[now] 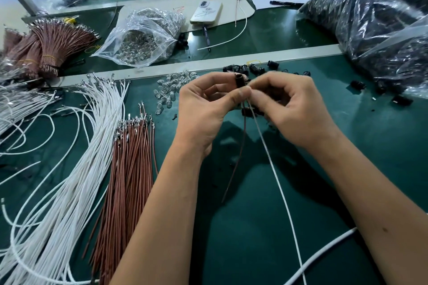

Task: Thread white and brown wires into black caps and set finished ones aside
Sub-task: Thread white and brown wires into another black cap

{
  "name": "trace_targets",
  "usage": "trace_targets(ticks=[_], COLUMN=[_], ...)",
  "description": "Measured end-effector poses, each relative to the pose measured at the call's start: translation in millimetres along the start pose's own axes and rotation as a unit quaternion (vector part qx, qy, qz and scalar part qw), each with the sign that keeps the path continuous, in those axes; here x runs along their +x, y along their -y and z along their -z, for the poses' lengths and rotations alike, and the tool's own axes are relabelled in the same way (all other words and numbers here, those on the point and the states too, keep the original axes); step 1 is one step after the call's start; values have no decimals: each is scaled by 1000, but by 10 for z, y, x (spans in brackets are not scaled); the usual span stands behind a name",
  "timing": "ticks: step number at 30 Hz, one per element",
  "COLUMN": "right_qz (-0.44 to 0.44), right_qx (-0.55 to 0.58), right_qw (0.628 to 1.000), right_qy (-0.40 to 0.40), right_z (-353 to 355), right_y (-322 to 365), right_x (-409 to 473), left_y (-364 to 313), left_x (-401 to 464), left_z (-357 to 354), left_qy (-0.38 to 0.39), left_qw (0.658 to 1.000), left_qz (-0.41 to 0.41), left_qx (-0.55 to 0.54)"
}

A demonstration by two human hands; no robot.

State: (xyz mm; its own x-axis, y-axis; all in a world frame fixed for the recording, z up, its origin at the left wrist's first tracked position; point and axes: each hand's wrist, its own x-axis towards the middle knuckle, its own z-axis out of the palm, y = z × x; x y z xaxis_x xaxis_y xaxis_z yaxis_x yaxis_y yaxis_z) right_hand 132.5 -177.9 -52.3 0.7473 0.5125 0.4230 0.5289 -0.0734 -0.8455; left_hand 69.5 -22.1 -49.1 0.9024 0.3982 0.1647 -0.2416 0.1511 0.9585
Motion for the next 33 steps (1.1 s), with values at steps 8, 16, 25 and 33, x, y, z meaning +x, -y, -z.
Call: trace_targets(ticks=[8,16,25,33], right_qz=[-64,-91,-56,58], right_qx=[97,144,126,85], right_qw=[993,985,990,993], right_qy=[-13,-39,-14,-62], right_z=[-2,31,15,0], right_y=[-40,-63,-47,14], right_x=[18,32,23,34], left_y=[1,12,34,19], left_x=[-20,-7,11,4], left_z=[-8,23,36,30], left_qy=[-8,23,26,44], left_qw=[985,986,987,988], left_qz=[-76,-68,-51,-76], left_qx=[156,151,153,131])
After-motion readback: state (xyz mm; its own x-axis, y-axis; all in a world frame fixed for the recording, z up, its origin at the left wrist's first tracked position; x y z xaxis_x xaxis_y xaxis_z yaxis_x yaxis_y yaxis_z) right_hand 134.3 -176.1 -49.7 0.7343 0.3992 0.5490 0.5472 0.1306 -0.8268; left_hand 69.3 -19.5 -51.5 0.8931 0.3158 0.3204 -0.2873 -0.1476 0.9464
